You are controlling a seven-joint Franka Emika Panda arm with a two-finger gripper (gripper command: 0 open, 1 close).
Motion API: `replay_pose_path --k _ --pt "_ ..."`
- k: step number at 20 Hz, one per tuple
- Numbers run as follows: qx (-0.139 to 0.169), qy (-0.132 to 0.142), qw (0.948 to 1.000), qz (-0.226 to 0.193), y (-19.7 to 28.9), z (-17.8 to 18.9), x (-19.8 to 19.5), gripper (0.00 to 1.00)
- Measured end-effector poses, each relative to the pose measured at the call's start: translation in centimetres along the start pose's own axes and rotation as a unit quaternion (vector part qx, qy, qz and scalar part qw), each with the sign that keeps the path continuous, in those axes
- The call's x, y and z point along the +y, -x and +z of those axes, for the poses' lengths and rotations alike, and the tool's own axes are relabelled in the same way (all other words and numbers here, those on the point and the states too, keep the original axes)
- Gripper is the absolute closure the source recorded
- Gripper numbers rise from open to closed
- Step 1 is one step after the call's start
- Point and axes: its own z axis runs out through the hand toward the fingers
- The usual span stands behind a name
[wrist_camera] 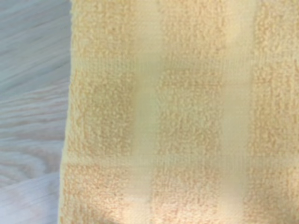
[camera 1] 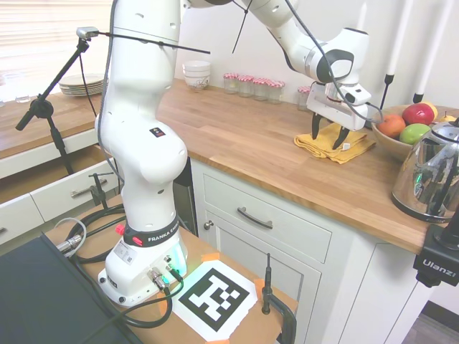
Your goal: Wipe the counter
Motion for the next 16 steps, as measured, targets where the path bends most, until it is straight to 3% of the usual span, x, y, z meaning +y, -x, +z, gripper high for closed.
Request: replay_pose_path --k 16 --pt "0.014 -0.022 0.9997 0.002 -0.1 0.3 2.0 1.00"
